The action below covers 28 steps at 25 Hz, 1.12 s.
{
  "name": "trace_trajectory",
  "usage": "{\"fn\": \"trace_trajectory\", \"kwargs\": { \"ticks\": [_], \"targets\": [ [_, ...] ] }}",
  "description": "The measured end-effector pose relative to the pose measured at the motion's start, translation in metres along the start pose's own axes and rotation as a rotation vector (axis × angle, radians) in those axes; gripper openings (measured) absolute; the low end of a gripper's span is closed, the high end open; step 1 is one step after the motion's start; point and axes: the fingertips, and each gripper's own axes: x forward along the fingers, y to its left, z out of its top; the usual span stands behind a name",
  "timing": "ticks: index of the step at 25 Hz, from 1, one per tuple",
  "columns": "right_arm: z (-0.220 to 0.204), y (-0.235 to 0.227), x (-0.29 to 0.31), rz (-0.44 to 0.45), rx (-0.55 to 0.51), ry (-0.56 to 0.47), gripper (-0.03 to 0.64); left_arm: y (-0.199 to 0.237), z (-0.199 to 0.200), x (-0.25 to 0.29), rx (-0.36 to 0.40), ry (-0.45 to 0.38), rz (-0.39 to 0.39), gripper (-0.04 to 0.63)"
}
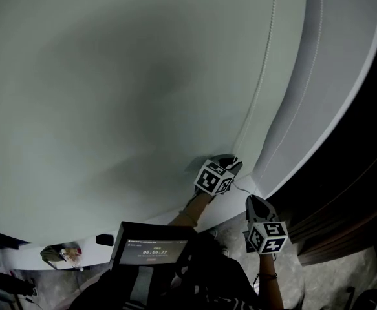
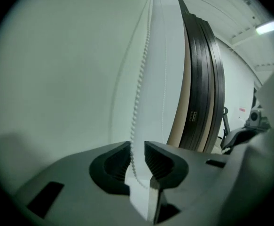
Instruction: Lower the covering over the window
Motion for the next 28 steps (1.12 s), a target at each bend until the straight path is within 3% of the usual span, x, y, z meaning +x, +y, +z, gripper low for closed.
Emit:
{"fn": "trace_trajectory", "kwargs": {
  "ticks": [4, 7, 11, 19, 23, 28],
  "targets": [
    [0.003, 0.014, -0.017, 0.023, -0.038, -0.024, 0.021, -0.012, -0.012, -0.028, -0.068, -0.075, 0.024, 0.141],
    [0.006, 0.02, -0.026, 0.032, -0.014, -0.058, 0.021, -0.021, -0.021, -0.062, -0.139, -0.134, 0.034, 0.147],
    [0.014, 0.028, -0.035, 0.041, 0.024, -0.089, 0.021, -0.047, -0.03, -0.111, -0.172, -0.191, 0.008, 0.147],
    [0.023, 0.054, -0.045, 0.012, 0.039, -0.145, 0.021, -0.078, -0.047, -0.188, -0.185, -0.284, -0.052, 0.147],
    [0.02, 0.09, -0.055, -0.041, 0.017, -0.169, 0.021, -0.087, -0.055, -0.241, -0.161, -0.331, -0.092, 0.146],
    [-0.007, 0.148, -0.081, -0.105, 0.086, -0.195, 0.039, -0.104, -0.085, -0.316, -0.123, -0.356, -0.148, 0.146]
  ]
}}
